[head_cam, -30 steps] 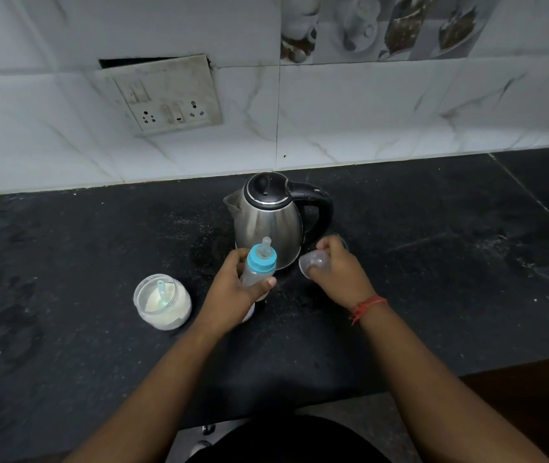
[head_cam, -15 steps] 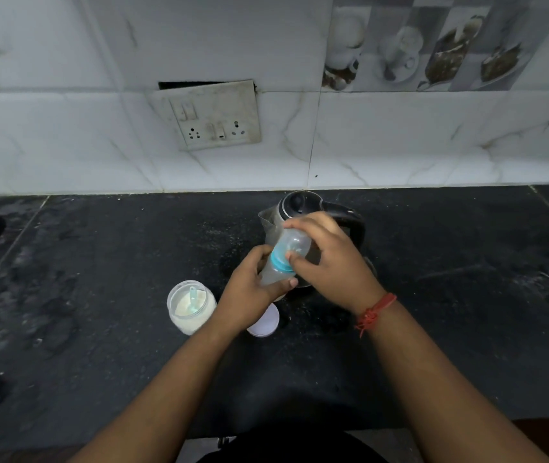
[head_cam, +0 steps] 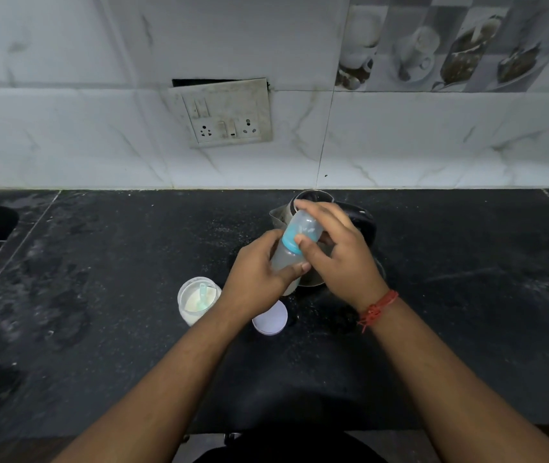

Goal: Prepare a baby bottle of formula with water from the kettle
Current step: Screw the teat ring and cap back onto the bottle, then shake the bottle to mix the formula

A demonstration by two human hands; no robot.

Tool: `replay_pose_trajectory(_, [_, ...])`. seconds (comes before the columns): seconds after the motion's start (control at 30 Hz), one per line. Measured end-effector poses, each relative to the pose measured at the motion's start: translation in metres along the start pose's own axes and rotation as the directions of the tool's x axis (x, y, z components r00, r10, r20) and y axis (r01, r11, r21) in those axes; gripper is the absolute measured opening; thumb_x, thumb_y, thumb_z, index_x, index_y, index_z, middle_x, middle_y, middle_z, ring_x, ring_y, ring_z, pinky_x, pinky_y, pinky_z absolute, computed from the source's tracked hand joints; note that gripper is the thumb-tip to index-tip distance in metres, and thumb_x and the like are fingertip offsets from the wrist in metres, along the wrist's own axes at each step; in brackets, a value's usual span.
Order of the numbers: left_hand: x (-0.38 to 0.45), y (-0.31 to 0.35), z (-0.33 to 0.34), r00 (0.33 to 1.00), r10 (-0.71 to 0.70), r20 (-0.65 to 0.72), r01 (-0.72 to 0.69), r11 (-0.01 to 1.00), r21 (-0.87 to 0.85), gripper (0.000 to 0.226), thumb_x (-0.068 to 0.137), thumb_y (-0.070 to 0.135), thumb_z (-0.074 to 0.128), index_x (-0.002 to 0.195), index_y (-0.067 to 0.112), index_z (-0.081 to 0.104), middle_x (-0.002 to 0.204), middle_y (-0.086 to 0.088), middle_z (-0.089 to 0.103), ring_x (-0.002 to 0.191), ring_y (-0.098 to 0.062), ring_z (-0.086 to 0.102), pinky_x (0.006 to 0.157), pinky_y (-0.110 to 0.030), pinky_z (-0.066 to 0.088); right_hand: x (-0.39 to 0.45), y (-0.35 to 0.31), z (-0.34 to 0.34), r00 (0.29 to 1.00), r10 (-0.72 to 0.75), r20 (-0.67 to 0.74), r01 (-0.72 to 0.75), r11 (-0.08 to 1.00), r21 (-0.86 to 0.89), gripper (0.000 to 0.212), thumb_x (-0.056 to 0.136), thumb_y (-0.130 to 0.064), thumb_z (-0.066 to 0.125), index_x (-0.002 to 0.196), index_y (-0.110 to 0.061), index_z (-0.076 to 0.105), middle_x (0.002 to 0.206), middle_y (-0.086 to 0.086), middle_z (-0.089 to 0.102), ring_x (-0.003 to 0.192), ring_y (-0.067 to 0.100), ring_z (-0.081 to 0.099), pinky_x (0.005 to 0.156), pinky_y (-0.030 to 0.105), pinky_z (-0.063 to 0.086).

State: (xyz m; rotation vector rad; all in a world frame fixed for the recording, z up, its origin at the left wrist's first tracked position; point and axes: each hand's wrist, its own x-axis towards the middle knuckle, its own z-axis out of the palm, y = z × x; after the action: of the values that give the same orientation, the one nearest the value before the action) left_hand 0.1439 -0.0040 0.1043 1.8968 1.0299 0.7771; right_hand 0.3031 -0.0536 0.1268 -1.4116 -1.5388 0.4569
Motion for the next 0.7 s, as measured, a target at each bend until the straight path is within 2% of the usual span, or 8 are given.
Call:
replay_pose_trajectory(0.13, [0.0, 0.004, 0.003, 0.998, 0.034, -0.054, -0.031, 0.998, 0.05, 0.038, 0.085, 0.032, 0.082, 0.117, 0.021, 0.063, 0.101, 0.009, 0.068, 0.089, -0.005, 0.063, 0.07, -0.017, 0.046, -0.002, 0.0, 0.006, 1.0, 0.018, -0.025, -0.019, 1.0, -0.019, 0.048, 0.096, -0.024, 0.059, 0.143, -0.028, 0.052, 0.136, -0.01, 0.049, 0.125, 0.017, 0.055, 0.101, 0.047, 0.051])
replay_pose_trajectory(0.23, [0.002, 0.002, 0.001, 0.999, 0.026, -0.033, -0.023, 0.997, 0.078, 0.041, 0.084, 0.031, 0.082, 0.117, 0.02, 0.06, 0.104, 0.007, 0.067, 0.091, -0.006, 0.062, 0.069, -0.013, 0.044, -0.004, 0.001, 0.009, 0.999, 0.034, 0.002, -0.034, 0.998, -0.054, 0.052, 0.096, -0.027, 0.057, 0.146, -0.035, 0.047, 0.138, -0.014, 0.046, 0.124, 0.021, 0.053, 0.1, 0.05, 0.051])
replay_pose_trajectory(0.3, [0.004, 0.004, 0.0, 1.0, 0.016, -0.009, -0.016, 0.998, 0.06, 0.041, 0.084, 0.033, 0.083, 0.116, 0.023, 0.059, 0.104, 0.009, 0.065, 0.091, -0.004, 0.062, 0.069, -0.013, 0.045, -0.004, 0.004, 0.006, 0.995, 0.086, 0.042, -0.084, 0.995, -0.049, 0.057, 0.098, -0.027, 0.054, 0.151, -0.041, 0.037, 0.145, -0.013, 0.043, 0.13, 0.018, 0.049, 0.106, 0.05, 0.047])
replay_pose_trajectory(0.4, [0.008, 0.008, -0.002, 1.0, -0.013, 0.022, 0.013, 1.0, -0.007, 0.044, 0.086, 0.035, 0.081, 0.122, 0.022, 0.059, 0.108, 0.011, 0.068, 0.095, -0.003, 0.065, 0.078, -0.02, 0.053, -0.01, 0.002, -0.003, 0.98, 0.152, 0.132, -0.158, 0.987, 0.033, 0.073, 0.098, -0.021, 0.053, 0.155, -0.051, 0.018, 0.155, -0.007, 0.041, 0.14, 0.014, 0.044, 0.114, 0.048, 0.042])
replay_pose_trajectory(0.47, [0.009, 0.007, -0.003, 0.998, -0.032, 0.062, 0.035, 0.998, -0.051, 0.046, 0.087, 0.034, 0.081, 0.126, 0.023, 0.059, 0.112, 0.012, 0.069, 0.099, -0.003, 0.065, 0.084, -0.024, 0.055, -0.017, 0.002, -0.007, 0.965, 0.146, 0.218, -0.156, 0.987, 0.027, 0.088, 0.095, -0.008, 0.057, 0.157, -0.05, 0.01, 0.159, -0.006, 0.038, 0.138, 0.01, 0.048, 0.109, 0.042, 0.049])
replay_pose_trajectory(0.53, [0.005, 0.002, 0.0, 0.993, -0.066, 0.099, 0.077, 0.991, -0.111, 0.048, 0.087, 0.032, 0.081, 0.128, 0.023, 0.06, 0.113, 0.01, 0.07, 0.101, -0.005, 0.067, 0.09, -0.031, 0.056, -0.021, 0.002, -0.011, 0.944, 0.139, 0.3, -0.127, 0.99, -0.06, 0.1, 0.091, -0.002, 0.06, 0.157, -0.048, 0.001, 0.157, -0.004, 0.037, 0.129, 0.013, 0.056, 0.1, 0.038, 0.055])
replay_pose_trajectory(0.6, [-0.001, -0.002, 0.007, 0.987, -0.101, 0.127, 0.122, 0.979, -0.166, 0.047, 0.087, 0.034, 0.081, 0.128, 0.025, 0.06, 0.113, 0.01, 0.072, 0.103, -0.006, 0.068, 0.093, -0.037, 0.057, -0.024, 0.003, -0.012, 0.936, 0.142, 0.322, -0.095, 0.983, -0.158, 0.104, 0.09, -0.008, 0.065, 0.157, -0.047, -0.005, 0.154, -0.002, 0.04, 0.125, 0.013, 0.058, 0.102, 0.037, 0.053])
replay_pose_trajectory(0.7, [-0.012, -0.003, 0.017, 0.98, -0.13, 0.149, 0.161, 0.961, -0.226, 0.041, 0.091, 0.032, 0.078, 0.128, 0.026, 0.061, 0.115, 0.01, 0.073, 0.106, -0.006, 0.069, 0.095, -0.037, 0.057, -0.033, 0.002, -0.007, 0.953, 0.166, 0.254, -0.114, 0.972, -0.205, 0.105, 0.089, -0.02, 0.074, 0.159, -0.039, -0.001, 0.157, -0.003, 0.036, 0.128, 0.002, 0.048, 0.103, 0.019, 0.043])
